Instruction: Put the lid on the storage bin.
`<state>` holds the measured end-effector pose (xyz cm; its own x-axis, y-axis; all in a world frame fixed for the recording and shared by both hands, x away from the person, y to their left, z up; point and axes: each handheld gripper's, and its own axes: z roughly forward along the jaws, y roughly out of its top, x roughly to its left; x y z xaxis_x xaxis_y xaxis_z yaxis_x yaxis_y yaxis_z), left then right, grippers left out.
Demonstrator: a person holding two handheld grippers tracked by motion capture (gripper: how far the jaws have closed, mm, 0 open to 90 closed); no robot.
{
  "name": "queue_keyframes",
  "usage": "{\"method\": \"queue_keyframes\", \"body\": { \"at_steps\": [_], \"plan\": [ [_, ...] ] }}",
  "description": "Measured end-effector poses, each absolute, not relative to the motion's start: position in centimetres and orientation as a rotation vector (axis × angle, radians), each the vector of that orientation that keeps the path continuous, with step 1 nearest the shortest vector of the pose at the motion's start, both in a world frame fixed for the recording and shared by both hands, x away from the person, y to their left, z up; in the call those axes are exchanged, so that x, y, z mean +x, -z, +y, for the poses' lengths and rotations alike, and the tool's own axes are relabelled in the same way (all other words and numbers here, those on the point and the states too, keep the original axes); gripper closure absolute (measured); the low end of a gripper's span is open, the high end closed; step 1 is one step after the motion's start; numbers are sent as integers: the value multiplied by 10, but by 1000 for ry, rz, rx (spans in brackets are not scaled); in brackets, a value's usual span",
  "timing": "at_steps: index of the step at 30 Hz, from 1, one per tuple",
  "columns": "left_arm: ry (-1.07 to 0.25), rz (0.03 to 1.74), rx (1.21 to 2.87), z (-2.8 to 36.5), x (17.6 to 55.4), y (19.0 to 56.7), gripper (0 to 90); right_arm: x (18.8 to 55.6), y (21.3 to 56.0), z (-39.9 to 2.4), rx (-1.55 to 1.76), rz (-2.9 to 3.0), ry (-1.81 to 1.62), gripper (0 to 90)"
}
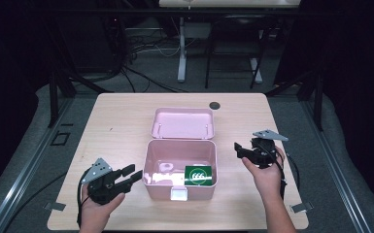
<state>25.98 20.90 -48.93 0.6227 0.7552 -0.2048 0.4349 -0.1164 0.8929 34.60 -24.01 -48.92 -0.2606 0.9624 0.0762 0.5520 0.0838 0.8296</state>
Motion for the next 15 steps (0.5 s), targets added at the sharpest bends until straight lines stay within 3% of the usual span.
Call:
{"method": "queue_keyframes", "body": {
  "at_steps": [15],
  "plan": [
    [-374, 1036, 1747, 225, 262, 497, 601, 344, 489, -233, 1435, 1909, -1093, 310]
  ]
}}
